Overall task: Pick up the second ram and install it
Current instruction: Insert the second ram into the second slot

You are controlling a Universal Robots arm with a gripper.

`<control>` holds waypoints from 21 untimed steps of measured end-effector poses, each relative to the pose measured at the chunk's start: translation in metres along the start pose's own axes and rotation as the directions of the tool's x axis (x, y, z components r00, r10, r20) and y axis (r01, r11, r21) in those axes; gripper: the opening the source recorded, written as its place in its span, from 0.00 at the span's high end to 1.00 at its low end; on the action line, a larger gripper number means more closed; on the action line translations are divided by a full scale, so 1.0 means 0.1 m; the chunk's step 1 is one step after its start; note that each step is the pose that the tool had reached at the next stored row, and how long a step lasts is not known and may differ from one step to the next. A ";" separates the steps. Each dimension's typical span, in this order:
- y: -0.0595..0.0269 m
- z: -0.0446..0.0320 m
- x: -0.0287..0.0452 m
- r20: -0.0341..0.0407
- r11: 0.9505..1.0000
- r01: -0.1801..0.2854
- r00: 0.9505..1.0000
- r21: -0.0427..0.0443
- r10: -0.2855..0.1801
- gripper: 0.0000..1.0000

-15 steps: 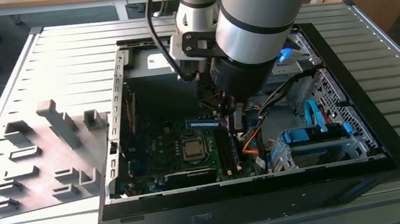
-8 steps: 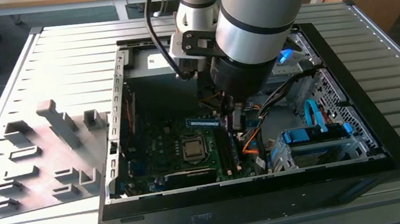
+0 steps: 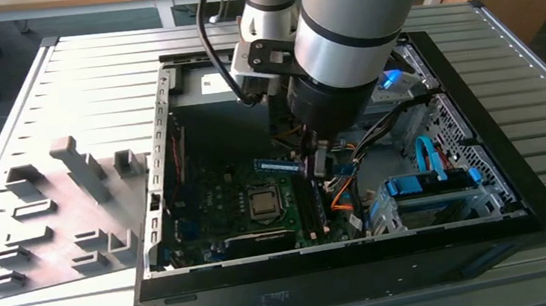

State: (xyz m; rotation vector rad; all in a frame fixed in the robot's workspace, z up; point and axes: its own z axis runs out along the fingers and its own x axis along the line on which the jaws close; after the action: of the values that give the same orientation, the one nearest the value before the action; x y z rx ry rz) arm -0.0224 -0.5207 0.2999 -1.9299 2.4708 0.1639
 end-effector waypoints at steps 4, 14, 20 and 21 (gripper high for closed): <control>0.000 0.000 0.000 0.002 1.000 -0.031 1.000 0.002 0.031 0.86; 0.000 0.001 0.000 0.008 0.996 -0.089 0.996 0.006 0.089 0.86; 0.000 0.002 0.000 0.010 0.993 -0.121 0.993 0.007 0.121 0.86; 0.000 0.001 0.000 0.011 0.992 -0.126 0.992 0.008 0.126 0.86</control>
State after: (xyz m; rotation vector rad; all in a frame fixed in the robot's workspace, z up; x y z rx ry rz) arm -0.0224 -0.5207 0.2998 -1.7654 2.5831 0.1630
